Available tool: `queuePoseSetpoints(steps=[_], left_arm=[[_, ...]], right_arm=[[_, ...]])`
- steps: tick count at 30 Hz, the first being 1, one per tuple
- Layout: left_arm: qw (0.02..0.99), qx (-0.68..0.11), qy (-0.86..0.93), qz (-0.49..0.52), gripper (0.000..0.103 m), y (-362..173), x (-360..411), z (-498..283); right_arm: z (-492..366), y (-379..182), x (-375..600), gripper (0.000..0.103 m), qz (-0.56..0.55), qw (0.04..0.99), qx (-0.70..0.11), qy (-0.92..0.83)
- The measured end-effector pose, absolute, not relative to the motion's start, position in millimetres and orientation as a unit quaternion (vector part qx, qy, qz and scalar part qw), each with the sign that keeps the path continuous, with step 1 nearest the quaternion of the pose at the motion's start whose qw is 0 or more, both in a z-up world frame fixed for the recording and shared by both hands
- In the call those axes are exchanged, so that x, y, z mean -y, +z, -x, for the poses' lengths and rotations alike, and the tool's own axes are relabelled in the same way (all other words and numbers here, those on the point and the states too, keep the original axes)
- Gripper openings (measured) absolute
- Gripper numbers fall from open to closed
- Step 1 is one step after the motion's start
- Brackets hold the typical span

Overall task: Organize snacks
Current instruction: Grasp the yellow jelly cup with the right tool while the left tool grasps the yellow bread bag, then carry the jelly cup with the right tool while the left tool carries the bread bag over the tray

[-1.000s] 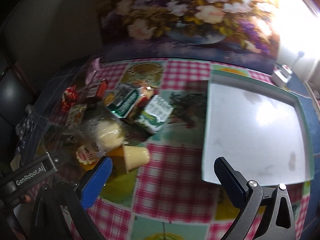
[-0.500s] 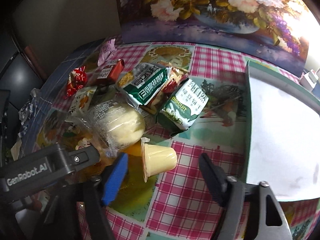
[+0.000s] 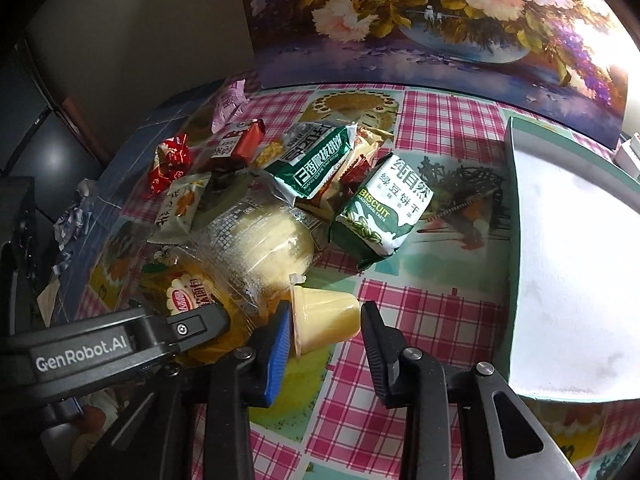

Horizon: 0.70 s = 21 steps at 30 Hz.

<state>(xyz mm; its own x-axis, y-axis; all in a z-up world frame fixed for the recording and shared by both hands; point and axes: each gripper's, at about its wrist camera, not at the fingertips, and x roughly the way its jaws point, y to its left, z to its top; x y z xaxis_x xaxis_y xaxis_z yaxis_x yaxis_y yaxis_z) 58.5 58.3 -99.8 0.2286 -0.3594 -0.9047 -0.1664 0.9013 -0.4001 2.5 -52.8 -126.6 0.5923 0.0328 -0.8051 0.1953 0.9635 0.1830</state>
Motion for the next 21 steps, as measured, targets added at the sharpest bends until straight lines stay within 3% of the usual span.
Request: queuePoseSetpoints(steps=[21], left_arm=[[0.802, -0.558, -0.033, 0.213, 0.040, -55.8, -87.1, -32.5]], right_arm=[[36.4, -93.0, 91.6, 0.037, -0.172, 0.897, -0.396, -0.093]])
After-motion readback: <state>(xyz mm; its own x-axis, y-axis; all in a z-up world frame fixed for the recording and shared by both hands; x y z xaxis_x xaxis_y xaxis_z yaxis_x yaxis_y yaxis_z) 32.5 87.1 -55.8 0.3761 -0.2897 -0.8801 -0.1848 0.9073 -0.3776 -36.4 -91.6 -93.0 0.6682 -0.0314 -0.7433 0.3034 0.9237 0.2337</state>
